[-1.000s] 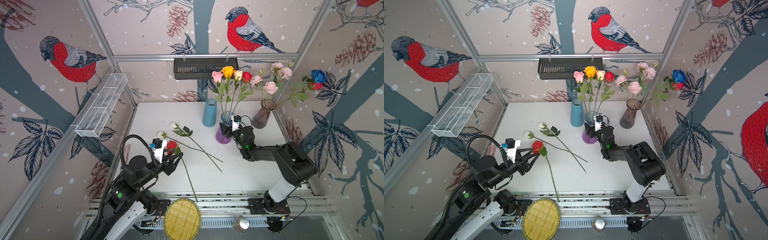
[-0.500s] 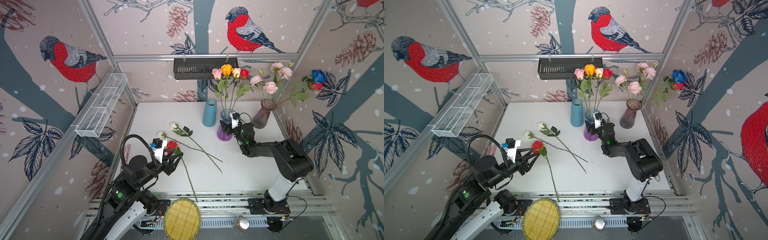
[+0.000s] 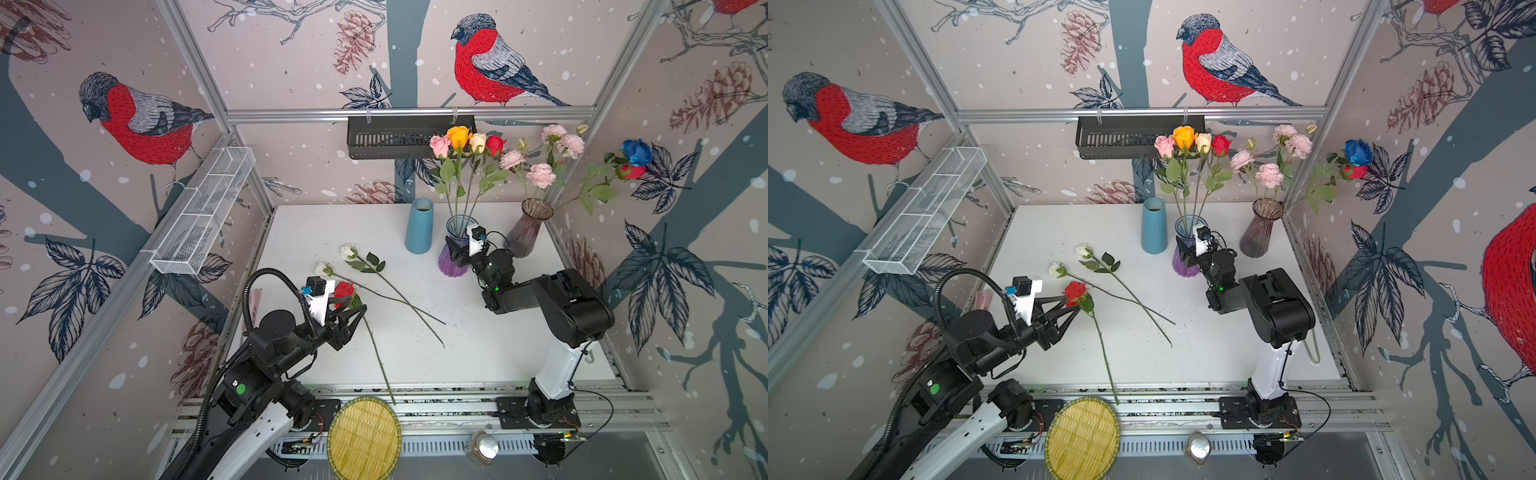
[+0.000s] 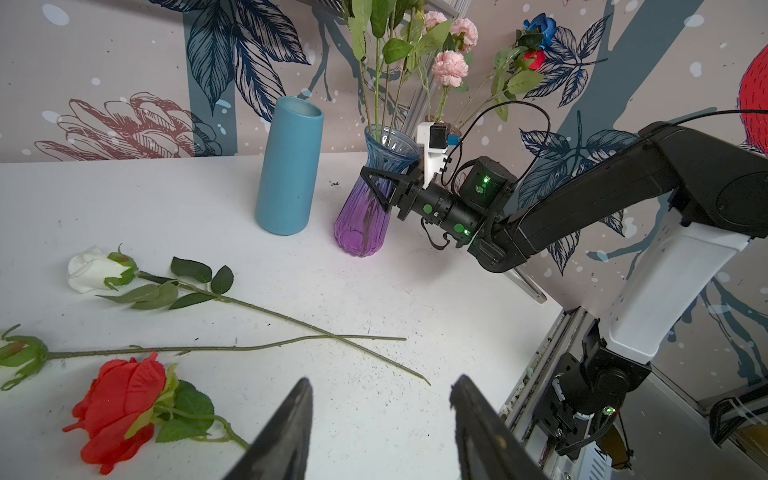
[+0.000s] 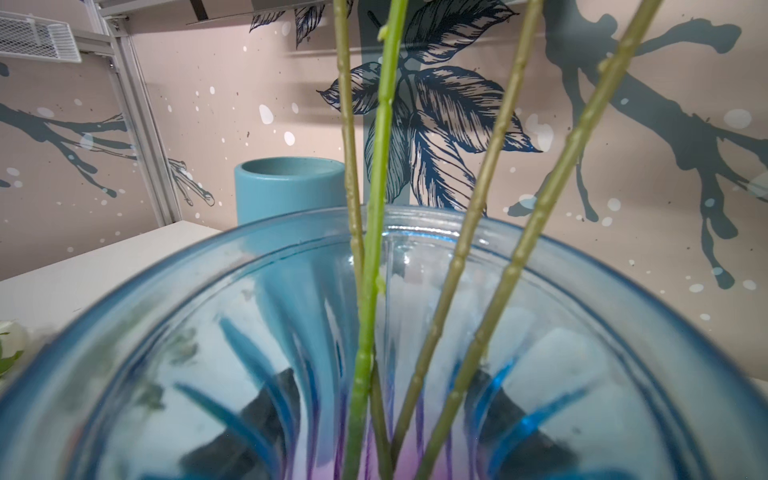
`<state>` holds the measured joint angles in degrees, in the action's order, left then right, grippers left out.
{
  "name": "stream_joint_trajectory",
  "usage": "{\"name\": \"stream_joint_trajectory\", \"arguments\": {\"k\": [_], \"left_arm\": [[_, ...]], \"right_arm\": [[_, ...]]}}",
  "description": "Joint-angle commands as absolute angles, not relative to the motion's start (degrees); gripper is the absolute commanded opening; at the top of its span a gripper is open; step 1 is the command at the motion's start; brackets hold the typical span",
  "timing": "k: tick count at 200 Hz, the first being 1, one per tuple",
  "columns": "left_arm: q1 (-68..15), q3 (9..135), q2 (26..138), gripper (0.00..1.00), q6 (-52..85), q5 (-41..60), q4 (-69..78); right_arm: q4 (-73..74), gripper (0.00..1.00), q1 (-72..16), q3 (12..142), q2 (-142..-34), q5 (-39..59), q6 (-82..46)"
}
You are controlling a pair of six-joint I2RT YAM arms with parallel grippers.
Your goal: Arrange the flowers into the vase
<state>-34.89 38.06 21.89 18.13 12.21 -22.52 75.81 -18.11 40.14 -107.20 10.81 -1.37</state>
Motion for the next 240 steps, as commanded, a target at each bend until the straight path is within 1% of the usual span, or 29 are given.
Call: {"name": "stream_joint_trajectory", "arguments": {"k": [1,50,114,133,151,156,163,170,199,222,240], "left_arm": [[-34.8,38.1,21.8,0.54,17.95,12.66,-20.9],[-34.8,38.14,22.13,0.54,18.0,12.48,-20.96],[-34.76,38.14,22.49,0.54,18.01,12.22,-21.03],[-34.8,38.14,22.6,0.54,18.01,12.22,-21.05],[-34.8,38.14,22.58,0.54,18.0,12.22,-21.06],[-34.8,38.14,22.61,0.54,17.97,12.22,-21.03],[-34.8,38.14,22.62,0.54,18.02,12.22,-21.08],[-34.8,38.14,22.67,0.54,18.01,12.22,-21.08],[-34.8,38.14,22.33,0.54,18.02,12.22,-21.06],[-34.8,38.14,22.25,0.54,18.01,12.3,-20.97],[-34.8,38.1,22.33,0.54,18.02,12.39,-21.0]], "right_arm": [[80.9,0.57,-17.03,42.27,-108.37,11.44,-0.57],[79.67,0.57,-14.03,45.95,-111.17,14.3,-0.96],[77.09,0.58,-13.05,48.59,-112.94,19.03,-1.0],[76.88,0.64,-13.09,48.73,-113.12,19.08,-1.4],[77.16,0.66,-12.93,48.4,-113.04,18.46,-2.8],[77.54,0.69,-12.83,48.06,-113.03,18.37,-3.32],[78.29,0.77,-12.69,47.61,-112.9,18.11,-3.86],[78.77,0.82,-12.64,47.04,-112.65,17.86,-4.13],[80.26,0.94,-12.57,44.95,-111.08,17.77,-4.22],[80.62,0.99,-12.65,43.15,-109.16,18.02,-4.22],[80.97,0.99,-12.72,41.38,-106.94,17.94,-4.28]]}}
